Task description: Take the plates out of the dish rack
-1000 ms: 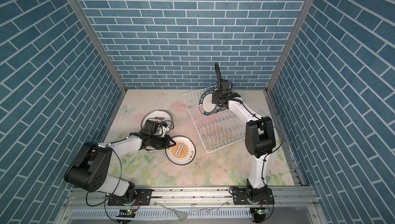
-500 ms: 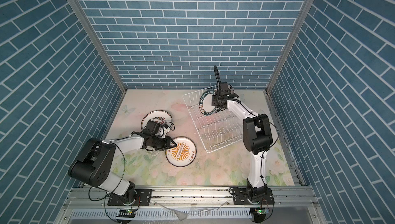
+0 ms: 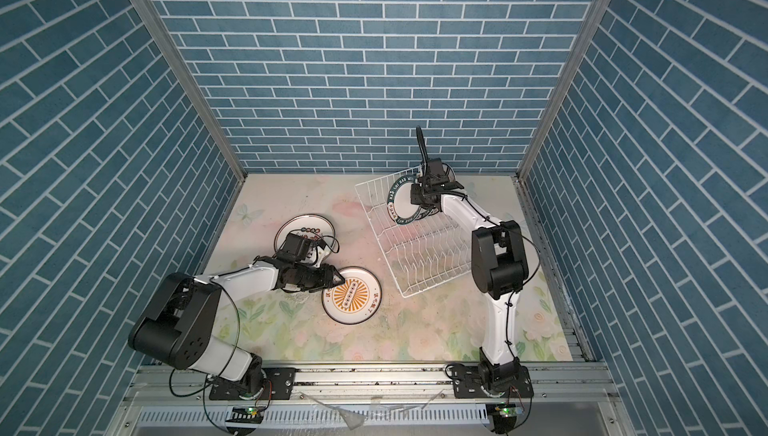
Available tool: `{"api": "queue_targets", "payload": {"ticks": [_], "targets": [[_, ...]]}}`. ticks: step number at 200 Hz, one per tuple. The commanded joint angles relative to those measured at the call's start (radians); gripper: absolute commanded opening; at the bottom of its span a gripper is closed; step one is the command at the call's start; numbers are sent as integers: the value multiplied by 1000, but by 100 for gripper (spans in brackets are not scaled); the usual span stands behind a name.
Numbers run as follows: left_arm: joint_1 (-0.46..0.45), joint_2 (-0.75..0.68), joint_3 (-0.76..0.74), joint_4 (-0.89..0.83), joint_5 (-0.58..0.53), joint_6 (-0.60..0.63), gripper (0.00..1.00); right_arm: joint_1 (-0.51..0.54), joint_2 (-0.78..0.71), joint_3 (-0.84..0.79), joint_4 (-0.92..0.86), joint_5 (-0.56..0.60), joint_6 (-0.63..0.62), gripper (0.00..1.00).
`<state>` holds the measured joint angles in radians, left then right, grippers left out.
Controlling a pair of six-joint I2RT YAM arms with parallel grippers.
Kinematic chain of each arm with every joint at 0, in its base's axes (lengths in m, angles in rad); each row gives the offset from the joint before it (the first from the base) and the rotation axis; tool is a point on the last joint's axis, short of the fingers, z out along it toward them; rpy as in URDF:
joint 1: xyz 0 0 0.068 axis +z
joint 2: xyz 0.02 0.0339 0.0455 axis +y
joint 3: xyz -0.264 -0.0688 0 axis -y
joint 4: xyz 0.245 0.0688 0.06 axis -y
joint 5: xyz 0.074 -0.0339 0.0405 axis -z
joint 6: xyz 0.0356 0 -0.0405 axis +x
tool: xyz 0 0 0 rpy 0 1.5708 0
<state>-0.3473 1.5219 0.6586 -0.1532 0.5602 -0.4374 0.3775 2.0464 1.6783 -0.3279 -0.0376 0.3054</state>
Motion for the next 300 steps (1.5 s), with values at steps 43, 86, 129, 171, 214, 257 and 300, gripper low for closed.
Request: {"api": "queue_targets", "payload": {"ticks": [43,86,129,171,214,257,300], "targets": [[7,-46,-24,-121,-148,13,63,-4,31,47,9,-28,-32,31],[21,-136,-35,-168,-240,10,97,-4,39,47,23,-44,-27,31],[25,-245,-31,-215,-328,7,99,-5,28,31,48,-44,-23,25],[24,-413,-32,-268,-439,9,99,-5,38,34,53,-77,-25,13],[22,-581,-74,-272,-566,-59,99,-4,29,26,59,-74,-39,0],[18,-627,-102,-260,-635,-113,99,-3,-9,23,23,-8,-105,0],[17,-625,-106,-261,-672,-146,99,4,-126,-49,60,67,-249,0]]}}
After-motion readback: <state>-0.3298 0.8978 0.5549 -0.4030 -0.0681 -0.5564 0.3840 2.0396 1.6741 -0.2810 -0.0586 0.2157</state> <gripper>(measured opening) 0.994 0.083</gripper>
